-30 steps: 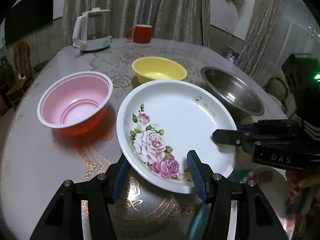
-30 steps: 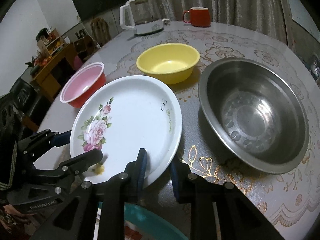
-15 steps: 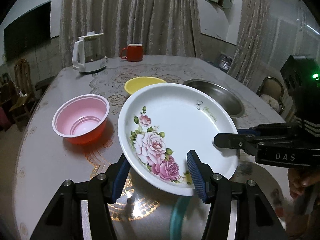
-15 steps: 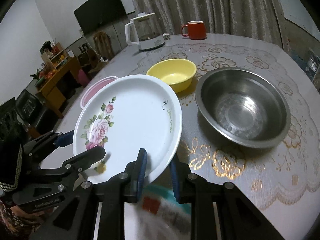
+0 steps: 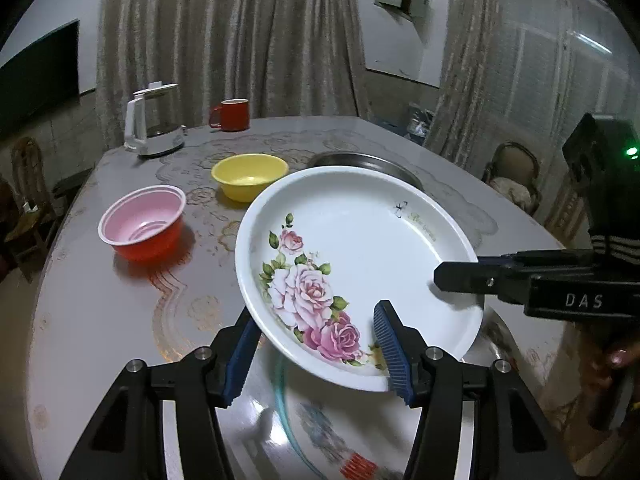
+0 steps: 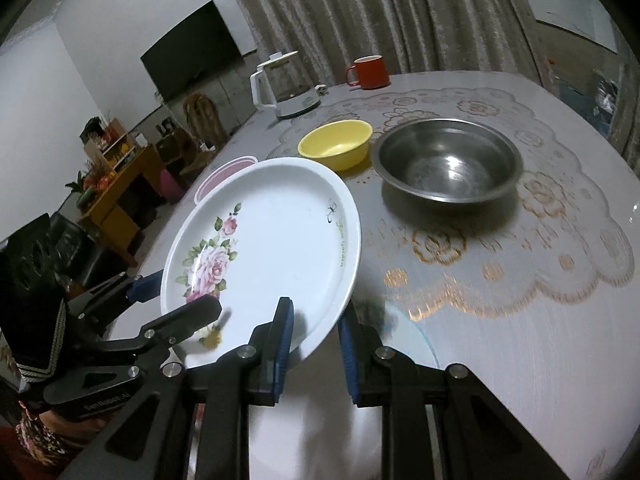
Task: Organize plates and bowls
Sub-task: 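Lift the rose plate with the right gripper and lower it onto the stack while the left gripper holds it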
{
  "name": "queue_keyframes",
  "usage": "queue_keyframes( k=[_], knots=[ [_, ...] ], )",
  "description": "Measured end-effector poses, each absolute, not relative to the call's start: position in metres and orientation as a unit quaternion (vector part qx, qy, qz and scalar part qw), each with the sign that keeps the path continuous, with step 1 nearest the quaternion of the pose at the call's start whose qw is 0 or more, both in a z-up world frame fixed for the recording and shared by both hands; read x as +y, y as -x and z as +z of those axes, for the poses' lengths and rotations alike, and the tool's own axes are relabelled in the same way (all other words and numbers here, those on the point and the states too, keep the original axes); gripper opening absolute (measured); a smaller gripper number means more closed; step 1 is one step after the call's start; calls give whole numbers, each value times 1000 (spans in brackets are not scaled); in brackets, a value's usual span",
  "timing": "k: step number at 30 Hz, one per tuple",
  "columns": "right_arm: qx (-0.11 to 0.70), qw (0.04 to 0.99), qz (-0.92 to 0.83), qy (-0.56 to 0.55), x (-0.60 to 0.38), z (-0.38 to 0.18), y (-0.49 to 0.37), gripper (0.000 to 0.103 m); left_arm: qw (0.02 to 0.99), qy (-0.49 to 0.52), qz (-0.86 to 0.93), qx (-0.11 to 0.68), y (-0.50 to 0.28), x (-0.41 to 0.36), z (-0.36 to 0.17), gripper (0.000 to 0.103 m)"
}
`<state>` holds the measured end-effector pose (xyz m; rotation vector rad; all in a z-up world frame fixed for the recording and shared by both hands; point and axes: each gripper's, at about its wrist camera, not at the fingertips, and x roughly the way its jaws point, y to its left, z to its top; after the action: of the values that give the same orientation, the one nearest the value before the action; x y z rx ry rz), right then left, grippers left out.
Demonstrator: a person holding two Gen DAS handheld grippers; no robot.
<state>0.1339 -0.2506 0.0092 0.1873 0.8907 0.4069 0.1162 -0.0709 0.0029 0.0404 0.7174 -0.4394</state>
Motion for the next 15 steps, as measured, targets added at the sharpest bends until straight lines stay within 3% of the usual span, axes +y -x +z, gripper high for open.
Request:
queue_keyframes(
  k=[15],
  knots=[
    [437,874,173,-126,-261,-3,-86,22,896,-31,-237,374,-72,-79,-16,58]
  ],
)
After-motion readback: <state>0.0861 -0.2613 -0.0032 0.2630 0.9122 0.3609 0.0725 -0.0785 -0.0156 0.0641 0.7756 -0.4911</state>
